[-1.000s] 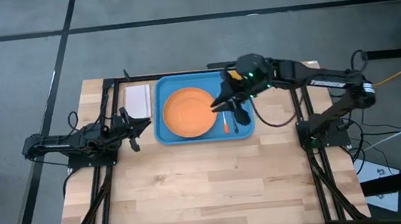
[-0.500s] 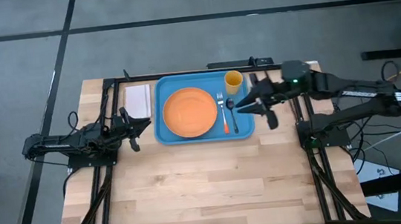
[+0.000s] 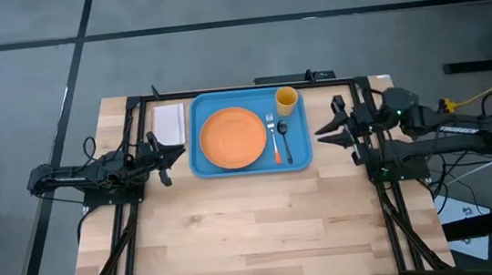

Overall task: Pick and place plate/cup/fork/spoon on tray
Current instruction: Return to Home Position

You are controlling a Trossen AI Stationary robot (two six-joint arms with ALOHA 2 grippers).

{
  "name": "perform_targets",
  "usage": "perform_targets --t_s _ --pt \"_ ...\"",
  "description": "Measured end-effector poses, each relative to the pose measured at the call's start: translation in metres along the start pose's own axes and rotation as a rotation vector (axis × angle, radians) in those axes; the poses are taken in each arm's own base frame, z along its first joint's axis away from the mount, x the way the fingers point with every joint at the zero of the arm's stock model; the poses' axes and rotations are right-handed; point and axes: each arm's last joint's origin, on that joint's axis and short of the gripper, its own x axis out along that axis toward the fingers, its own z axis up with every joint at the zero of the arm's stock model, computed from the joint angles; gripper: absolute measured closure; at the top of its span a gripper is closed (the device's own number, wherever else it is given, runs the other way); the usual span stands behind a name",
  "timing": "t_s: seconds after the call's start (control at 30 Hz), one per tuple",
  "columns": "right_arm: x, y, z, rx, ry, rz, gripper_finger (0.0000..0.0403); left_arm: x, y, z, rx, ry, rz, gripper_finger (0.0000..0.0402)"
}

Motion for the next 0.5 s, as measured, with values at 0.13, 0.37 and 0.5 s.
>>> perform_targets --t_s 0.13,0.37,0.5 --pt "-0.01 0.003 -0.022 -0.019 -0.047 0.001 0.0317 0.0 0.0 0.0 0.0 0.0 0.0 0.0354" --pt "-0.029 0.01 -0.056 -0.039 -0.1 0.002 0.0317 0.0 0.0 0.0 0.0 0.0 0.0 0.0354" --pt "-0.038 0.013 -0.072 -0.043 -0.125 0.005 0.0317 0.0 0.0 0.0 0.0 0.0 0.0 0.0354"
